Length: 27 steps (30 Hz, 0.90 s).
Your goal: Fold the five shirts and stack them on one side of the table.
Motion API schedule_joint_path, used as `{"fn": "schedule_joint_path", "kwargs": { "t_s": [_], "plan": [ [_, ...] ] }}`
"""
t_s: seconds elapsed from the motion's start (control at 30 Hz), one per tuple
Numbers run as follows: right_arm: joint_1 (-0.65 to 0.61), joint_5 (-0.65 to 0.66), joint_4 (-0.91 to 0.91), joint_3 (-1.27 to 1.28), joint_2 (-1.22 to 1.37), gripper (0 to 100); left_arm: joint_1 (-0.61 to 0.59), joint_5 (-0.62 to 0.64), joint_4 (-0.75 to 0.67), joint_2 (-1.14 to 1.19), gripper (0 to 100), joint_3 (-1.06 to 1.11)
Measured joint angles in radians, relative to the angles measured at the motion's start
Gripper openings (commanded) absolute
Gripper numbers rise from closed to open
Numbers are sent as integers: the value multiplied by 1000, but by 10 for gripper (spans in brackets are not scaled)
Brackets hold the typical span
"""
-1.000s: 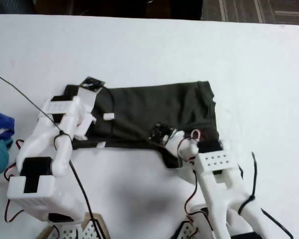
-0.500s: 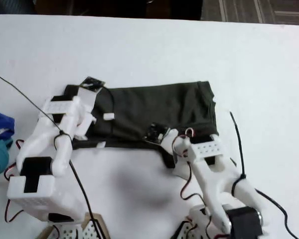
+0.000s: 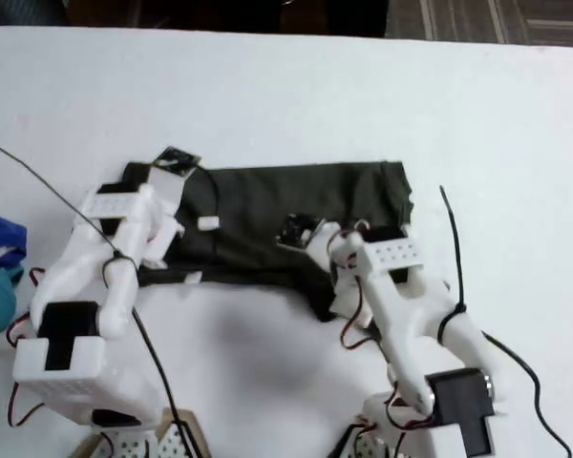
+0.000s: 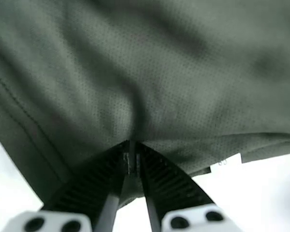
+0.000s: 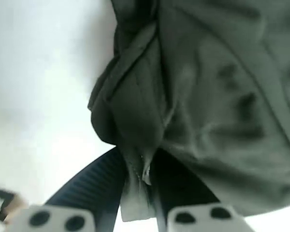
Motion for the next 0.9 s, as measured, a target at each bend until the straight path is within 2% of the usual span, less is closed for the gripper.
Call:
{"fn": "schedule_joint_path", "kwargs": {
  "t_s": [0.1, 0.23, 0.47, 0.73, 0.8, 0.9],
  "plan": [
    [0, 28, 112, -89, 0, 18, 0, 0, 0, 0, 24, 0],
    [71, 97, 183, -224, 6, 18, 0, 0, 0, 0, 24, 0],
    [120, 109, 190, -446, 98, 18, 0, 0, 0, 0, 24, 0],
    [121, 109, 133, -689, 399, 18, 0, 0, 0, 0, 24, 0],
    [126, 97, 133, -767, 480, 18, 0, 0, 0, 0, 24, 0],
    [152, -18, 133, -910, 582, 18, 0, 0, 0, 0, 24, 0]
  ]
}}
